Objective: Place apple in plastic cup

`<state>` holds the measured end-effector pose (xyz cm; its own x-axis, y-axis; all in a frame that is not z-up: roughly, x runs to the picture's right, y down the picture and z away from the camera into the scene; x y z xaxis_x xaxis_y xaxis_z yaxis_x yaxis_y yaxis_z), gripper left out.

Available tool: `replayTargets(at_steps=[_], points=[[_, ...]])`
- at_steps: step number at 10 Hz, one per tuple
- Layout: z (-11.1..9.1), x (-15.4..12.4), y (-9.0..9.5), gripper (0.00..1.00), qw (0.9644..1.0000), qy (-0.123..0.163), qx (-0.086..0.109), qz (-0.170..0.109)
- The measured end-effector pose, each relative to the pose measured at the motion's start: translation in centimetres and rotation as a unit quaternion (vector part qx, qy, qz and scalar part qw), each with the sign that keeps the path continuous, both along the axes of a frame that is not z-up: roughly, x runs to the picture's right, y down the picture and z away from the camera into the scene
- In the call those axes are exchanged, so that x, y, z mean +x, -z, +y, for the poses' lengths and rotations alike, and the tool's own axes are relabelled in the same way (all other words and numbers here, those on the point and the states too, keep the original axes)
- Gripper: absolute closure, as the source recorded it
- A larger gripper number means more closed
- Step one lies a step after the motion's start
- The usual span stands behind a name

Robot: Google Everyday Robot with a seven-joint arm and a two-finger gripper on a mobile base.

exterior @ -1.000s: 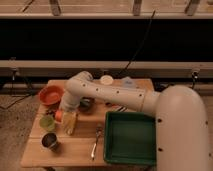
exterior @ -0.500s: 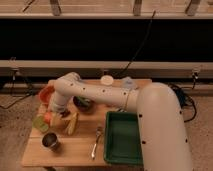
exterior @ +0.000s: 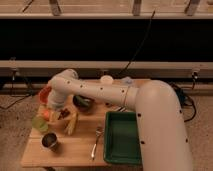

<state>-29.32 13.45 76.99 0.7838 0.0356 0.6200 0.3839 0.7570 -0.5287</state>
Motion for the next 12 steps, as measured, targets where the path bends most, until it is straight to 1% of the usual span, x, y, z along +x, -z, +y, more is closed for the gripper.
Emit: replayTargets(at_steps=[3, 5, 8, 10, 11, 12], points=[[-0.1, -0.9, 0.9, 1.00, 0.9999, 0.005, 0.004, -0.015], [-0.1, -2.1, 1.6, 1.00, 0.9995, 0.010, 0.004, -0.030], [0.4, -4.7, 2.1, 0.99, 0.9983, 0.023, -0.001, -0.054], [0.9, -5.8, 1.9, 0.86, 0.9975, 0.031, -0.008, -0.063], [1.1, -6.2, 1.6, 0.73, 0.9973, 0.033, -0.011, -0.065], [1.2, -6.4, 1.4, 0.64, 0.9971, 0.034, -0.014, -0.066]])
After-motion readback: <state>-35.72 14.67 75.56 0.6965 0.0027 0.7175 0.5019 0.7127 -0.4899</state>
